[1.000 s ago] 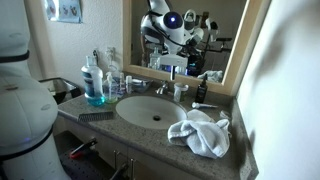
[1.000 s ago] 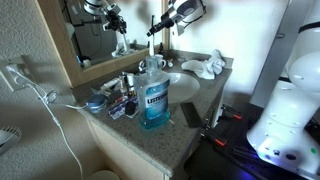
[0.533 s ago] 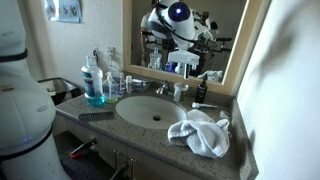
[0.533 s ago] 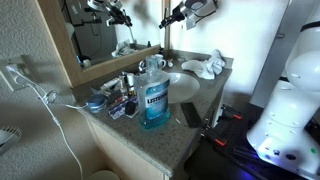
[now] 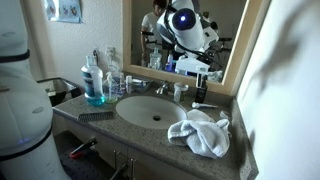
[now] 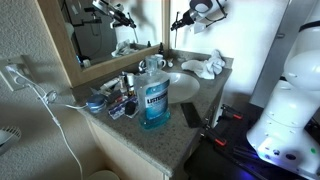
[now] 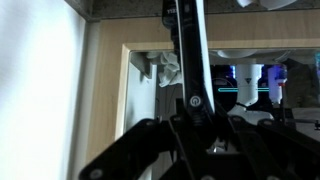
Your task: Move the toothbrush from left to right then put the lid on the mouthwash
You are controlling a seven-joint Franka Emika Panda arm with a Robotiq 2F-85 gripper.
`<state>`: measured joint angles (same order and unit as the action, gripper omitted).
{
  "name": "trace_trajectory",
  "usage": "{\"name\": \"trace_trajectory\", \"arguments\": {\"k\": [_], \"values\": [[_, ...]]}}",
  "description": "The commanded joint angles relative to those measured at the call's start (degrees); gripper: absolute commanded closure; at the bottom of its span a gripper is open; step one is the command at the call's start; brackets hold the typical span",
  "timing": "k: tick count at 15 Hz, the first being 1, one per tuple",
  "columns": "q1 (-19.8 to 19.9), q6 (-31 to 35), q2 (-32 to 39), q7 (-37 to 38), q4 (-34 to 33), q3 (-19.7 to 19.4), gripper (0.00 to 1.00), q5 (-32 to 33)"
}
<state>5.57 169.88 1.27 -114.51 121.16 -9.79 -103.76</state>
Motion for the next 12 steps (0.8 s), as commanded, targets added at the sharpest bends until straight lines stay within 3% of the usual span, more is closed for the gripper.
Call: {"name": "trace_trajectory", "arguments": {"k": [1,7,12], "values": [[1.4,0.7,2.0,-9.1,-2.3,-1.7,0.88,-8.5],[1.6,-0.6,9.5,-18.6,-5.8,-3.9,0.88,-19.9],[1.0,-0.3,16.7,-20.1,-10.6,-4.0,0.88,-24.2]]}}
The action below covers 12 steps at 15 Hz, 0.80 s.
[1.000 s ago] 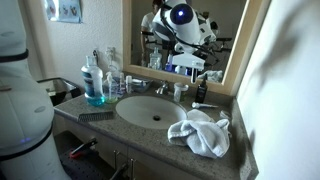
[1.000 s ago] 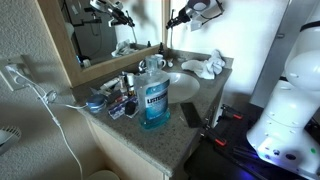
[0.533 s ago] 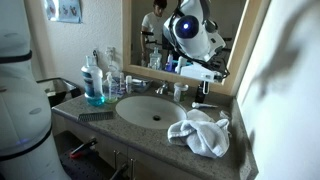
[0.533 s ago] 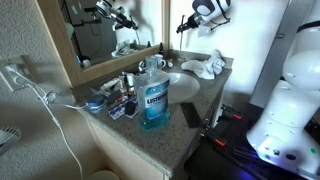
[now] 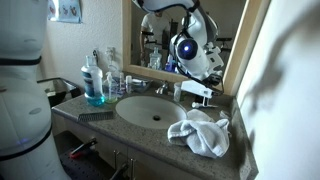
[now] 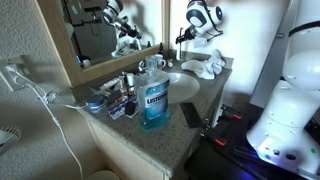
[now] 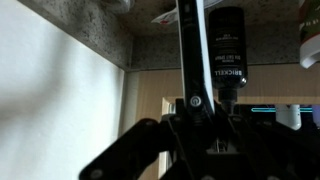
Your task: Move the toothbrush from left to right then put the lid on the mouthwash
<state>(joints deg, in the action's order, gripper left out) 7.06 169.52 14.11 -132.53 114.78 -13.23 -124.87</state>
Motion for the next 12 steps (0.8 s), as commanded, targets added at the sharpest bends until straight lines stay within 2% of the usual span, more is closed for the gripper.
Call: {"name": "trace_trajectory", "arguments": {"k": [1,12], "values": [[-0.6,0.1,5.2,-1.9,-5.2,-0.6,0.88,-3.3],[-0.9,0.3,10.7,-1.1,-9.6,-0.7,0.88,-4.8]]}}
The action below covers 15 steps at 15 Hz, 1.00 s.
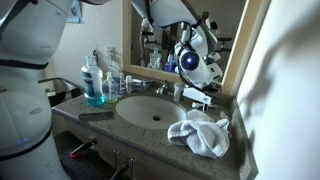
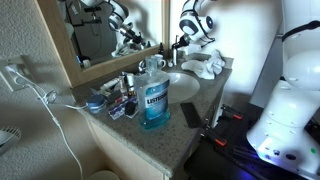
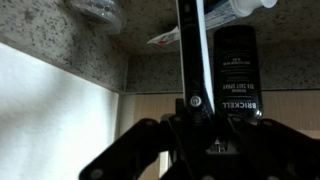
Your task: Move the toothbrush from left to right then put the lid on the mouthwash
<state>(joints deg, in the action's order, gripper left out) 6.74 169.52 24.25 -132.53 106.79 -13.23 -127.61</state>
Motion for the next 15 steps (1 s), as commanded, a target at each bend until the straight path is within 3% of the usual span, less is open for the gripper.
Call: {"name": "trace_trajectory", "arguments": {"k": [1,3,8,15], "values": [[-0.6,0.4,0.7,-1.2,-1.7,-0.7,0.47,-2.2],[-0.6,0.5,0.8,-1.3,-2.1,-0.8,0.41,-2.4],[-0.7,0.6,0.6,-1.7,-2.3,-1.1,0.02,-2.9],[-0.8,2.2,-0.2,-1.2,-1.6,-0.9,0.0,-2.4]]}}
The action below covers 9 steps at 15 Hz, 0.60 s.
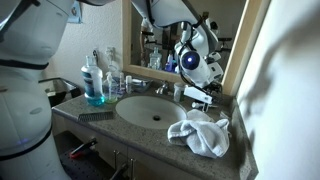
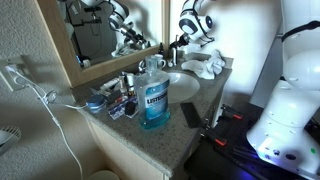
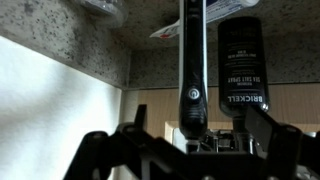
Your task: Move the toothbrush from left to right then put the lid on the mouthwash
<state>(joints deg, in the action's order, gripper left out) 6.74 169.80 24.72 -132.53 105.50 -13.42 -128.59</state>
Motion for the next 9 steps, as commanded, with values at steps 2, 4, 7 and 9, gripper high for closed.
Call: {"name": "trace_trajectory", "arguments": {"k": [2,4,7,9], "values": [[-0.9,2.4,-1.4,-1.4,0.3,-0.8,0.0,-1.4],[-1.0,2.6,-2.5,-1.5,1.2,-0.7,0.0,-1.3],[-1.2,2.5,-4.4,-1.2,2.9,-0.2,0.0,-0.9],[-1.6,3.4,-5.4,-1.3,4.0,-0.2,0.0,-0.7]]}}
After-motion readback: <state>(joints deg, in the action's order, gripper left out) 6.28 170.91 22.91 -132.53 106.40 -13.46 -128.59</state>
